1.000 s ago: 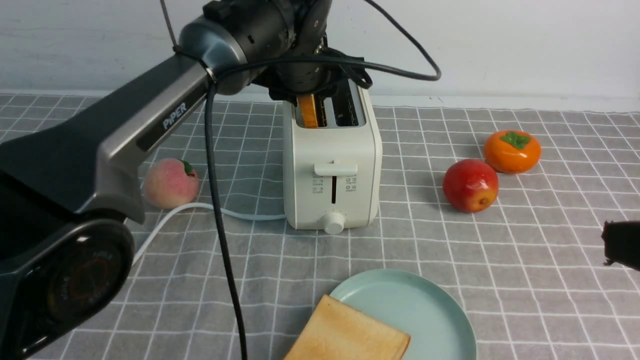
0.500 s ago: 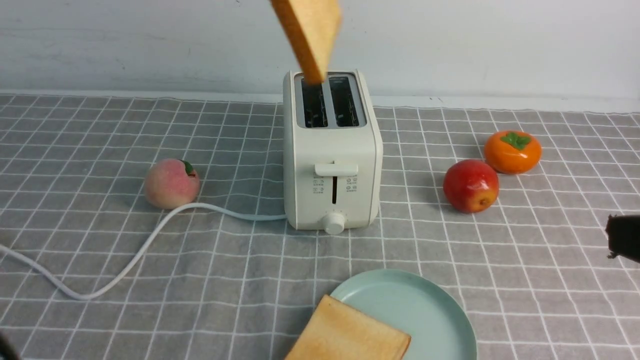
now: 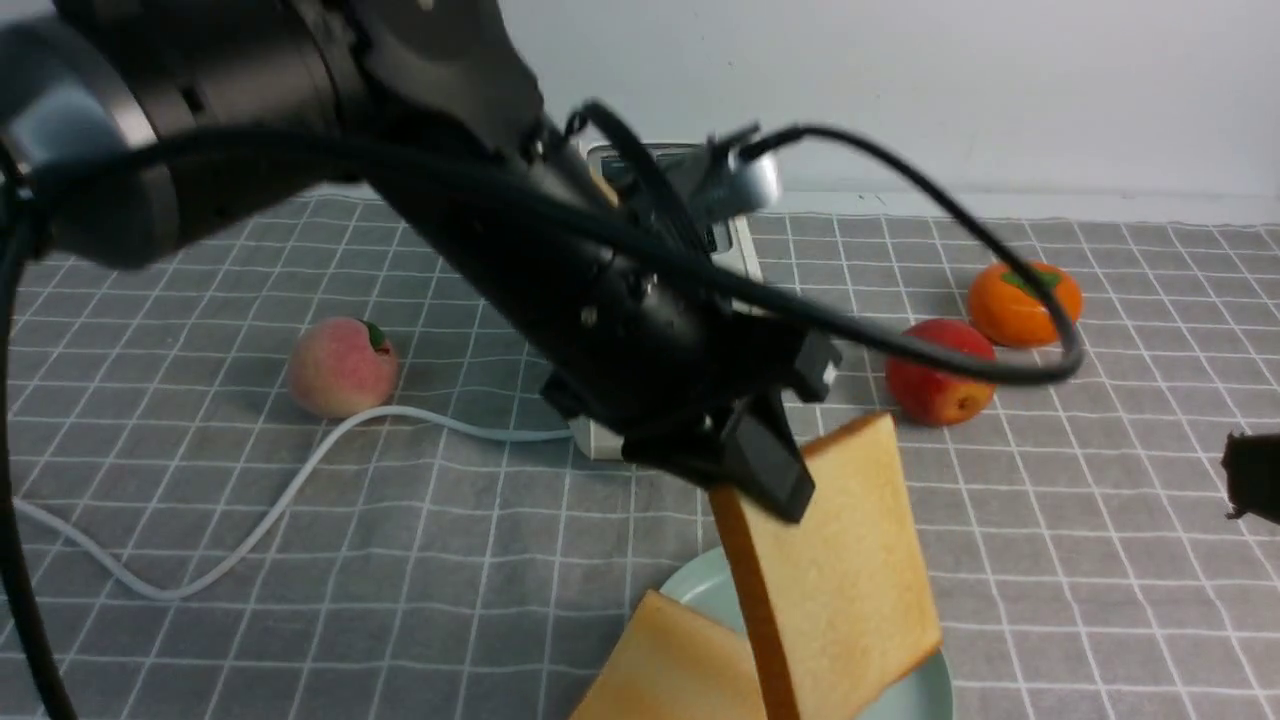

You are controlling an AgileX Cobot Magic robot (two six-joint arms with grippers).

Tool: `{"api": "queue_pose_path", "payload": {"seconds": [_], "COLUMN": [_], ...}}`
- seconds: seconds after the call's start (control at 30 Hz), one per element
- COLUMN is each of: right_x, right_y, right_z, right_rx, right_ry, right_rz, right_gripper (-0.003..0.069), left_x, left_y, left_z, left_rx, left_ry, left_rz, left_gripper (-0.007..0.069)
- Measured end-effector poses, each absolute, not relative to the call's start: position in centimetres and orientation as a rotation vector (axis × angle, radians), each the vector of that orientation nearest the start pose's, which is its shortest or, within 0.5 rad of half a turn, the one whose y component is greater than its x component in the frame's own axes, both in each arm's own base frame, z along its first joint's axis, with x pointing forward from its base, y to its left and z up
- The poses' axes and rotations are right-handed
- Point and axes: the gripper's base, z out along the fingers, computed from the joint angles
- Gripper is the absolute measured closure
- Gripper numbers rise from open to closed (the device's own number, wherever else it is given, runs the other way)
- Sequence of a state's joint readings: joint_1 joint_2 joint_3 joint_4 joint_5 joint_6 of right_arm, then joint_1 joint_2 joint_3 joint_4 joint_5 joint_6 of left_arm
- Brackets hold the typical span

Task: Take toasted bread from bread machine on grey coffee table place on plate.
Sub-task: 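Place the slice of bread on the plate with the left gripper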

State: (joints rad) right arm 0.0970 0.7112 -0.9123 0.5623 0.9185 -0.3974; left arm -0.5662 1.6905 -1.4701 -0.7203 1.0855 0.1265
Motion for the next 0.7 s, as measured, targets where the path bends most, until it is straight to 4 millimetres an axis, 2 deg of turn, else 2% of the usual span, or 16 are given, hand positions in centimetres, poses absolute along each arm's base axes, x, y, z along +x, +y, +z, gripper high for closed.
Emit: {"api": "queue_pose_path", "payload": {"seconds": [0.03, 0.1, 0.2, 0.47, 0.63, 0.7], "right_x": [11.1, 11.1, 11.1, 11.1, 11.1, 11.1], "right_y": [5.0, 5.0, 5.0, 5.0, 5.0, 5.0], "right_z": [38.6, 38.6, 38.6, 38.6, 38.6, 38.6], "right_rx": [-0.394, -0.396, -0.396, -0.396, -0.377, -0.376], "right_ry": [2.064, 2.066, 2.067, 2.067, 2.073, 2.074], "right_rz": [0.501, 0.500, 0.501, 0.501, 0.512, 0.513], "right_gripper": [0.0089, 0.0089, 0.0089, 0.0089, 0.0089, 0.0089], "left_x": [27.3, 27.8, 28.4, 29.5, 30.0, 30.1], "left_y": [-23.7, -23.5, -23.5, -24.0, -24.2, -24.3], "left_z": [31.7, 29.1, 27.4, 25.4, 24.1, 23.9], "left_rx": [0.620, 0.523, 0.444, 0.364, 0.348, 0.336], "left_ry": [2.690, 2.677, 2.665, 2.671, 2.697, 2.697], "left_rz": [-1.083, -1.057, -1.023, -1.015, -1.000, -0.996], "left_gripper": [0.0561, 0.0561, 0.0561, 0.0550, 0.0483, 0.0392]}}
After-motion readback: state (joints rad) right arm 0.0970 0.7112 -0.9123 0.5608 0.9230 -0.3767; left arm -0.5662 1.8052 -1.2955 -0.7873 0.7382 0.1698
